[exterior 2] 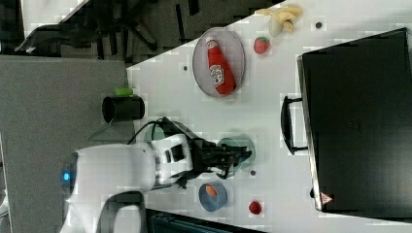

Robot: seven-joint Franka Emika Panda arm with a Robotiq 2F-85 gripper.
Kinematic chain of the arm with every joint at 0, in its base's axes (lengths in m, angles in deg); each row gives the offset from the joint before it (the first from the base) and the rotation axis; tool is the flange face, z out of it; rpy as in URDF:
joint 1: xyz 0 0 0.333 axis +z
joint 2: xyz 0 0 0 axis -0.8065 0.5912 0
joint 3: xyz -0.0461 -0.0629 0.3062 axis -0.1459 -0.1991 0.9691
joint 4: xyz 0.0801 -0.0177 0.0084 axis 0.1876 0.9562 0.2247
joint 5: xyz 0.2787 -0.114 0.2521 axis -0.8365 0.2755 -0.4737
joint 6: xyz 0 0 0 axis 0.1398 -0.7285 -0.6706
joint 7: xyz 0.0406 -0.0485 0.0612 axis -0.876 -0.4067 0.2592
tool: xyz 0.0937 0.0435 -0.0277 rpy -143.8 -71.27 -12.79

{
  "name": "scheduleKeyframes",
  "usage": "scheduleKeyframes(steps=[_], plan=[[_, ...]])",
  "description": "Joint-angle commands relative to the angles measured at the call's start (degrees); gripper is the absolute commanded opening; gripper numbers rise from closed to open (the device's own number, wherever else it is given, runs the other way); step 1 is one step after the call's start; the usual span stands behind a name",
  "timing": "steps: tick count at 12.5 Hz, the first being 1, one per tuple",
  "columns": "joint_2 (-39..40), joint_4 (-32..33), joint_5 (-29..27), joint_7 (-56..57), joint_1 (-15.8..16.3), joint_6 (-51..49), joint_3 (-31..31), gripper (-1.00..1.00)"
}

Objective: Flap open oven.

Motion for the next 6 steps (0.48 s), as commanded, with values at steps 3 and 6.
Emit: scheduleKeyframes(steps=[3, 6], plan=[[5.6, 0.3, 0.3, 26.0, 0.0, 8.9, -4.0, -0.65], [9.9, 0.3, 0.3, 26.4, 0.0, 16.4, -5.1, -0.65]])
